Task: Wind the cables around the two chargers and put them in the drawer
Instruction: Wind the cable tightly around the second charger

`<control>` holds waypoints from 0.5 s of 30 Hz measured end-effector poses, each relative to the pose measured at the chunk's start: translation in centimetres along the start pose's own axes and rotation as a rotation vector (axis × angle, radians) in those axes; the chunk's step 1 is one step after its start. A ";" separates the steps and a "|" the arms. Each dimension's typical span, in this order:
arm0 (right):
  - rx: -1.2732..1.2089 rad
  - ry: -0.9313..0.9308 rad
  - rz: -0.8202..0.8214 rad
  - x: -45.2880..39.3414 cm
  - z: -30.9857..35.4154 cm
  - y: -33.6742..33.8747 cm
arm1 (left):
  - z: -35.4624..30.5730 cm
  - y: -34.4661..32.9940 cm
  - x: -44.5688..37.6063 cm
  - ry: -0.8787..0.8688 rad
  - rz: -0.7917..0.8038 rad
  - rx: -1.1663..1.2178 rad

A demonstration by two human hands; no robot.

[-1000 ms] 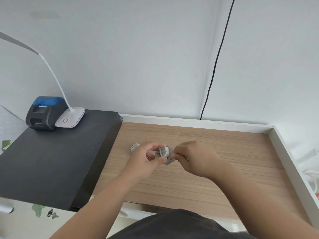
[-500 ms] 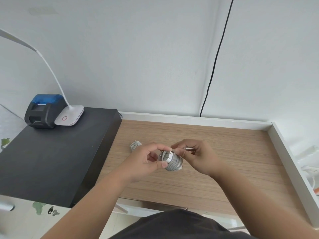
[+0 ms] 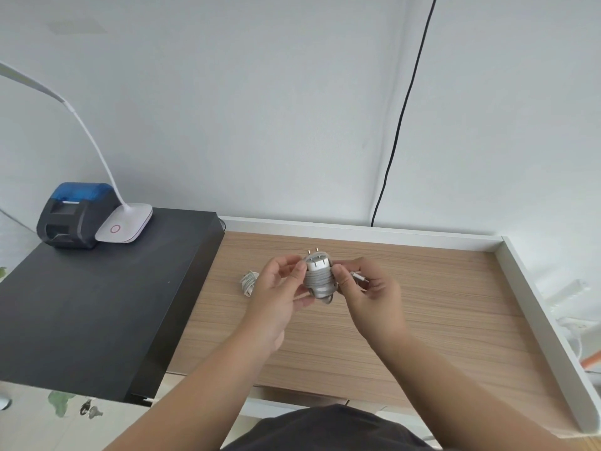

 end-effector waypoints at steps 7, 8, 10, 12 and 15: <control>0.113 0.127 0.012 0.3 1.7 -1.0 | -0.8 0.3 0.0 -0.124 0.097 0.010; 0.100 0.119 0.030 0.3 1.8 -1.0 | -0.8 0.5 -0.1 -0.115 0.104 0.023; 0.036 0.072 0.069 0.5 1.8 -1.2 | -1.0 0.9 -0.1 -0.084 0.119 0.067; -0.042 0.018 0.098 0.6 1.7 -1.3 | -1.2 1.3 -0.1 -0.078 0.118 0.096; -0.239 -0.142 0.100 0.6 1.6 -1.8 | -1.3 1.7 0.0 -0.095 0.114 0.124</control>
Point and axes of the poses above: each hand's wrist, its own x-axis away from the middle knuckle, its own y-axis out of the back of the hand, z = x × y, the point moved 4 cm from there along -x, towards the middle knuckle, and after that the axes turned 6 degrees about -z, right-handed, at the moved point
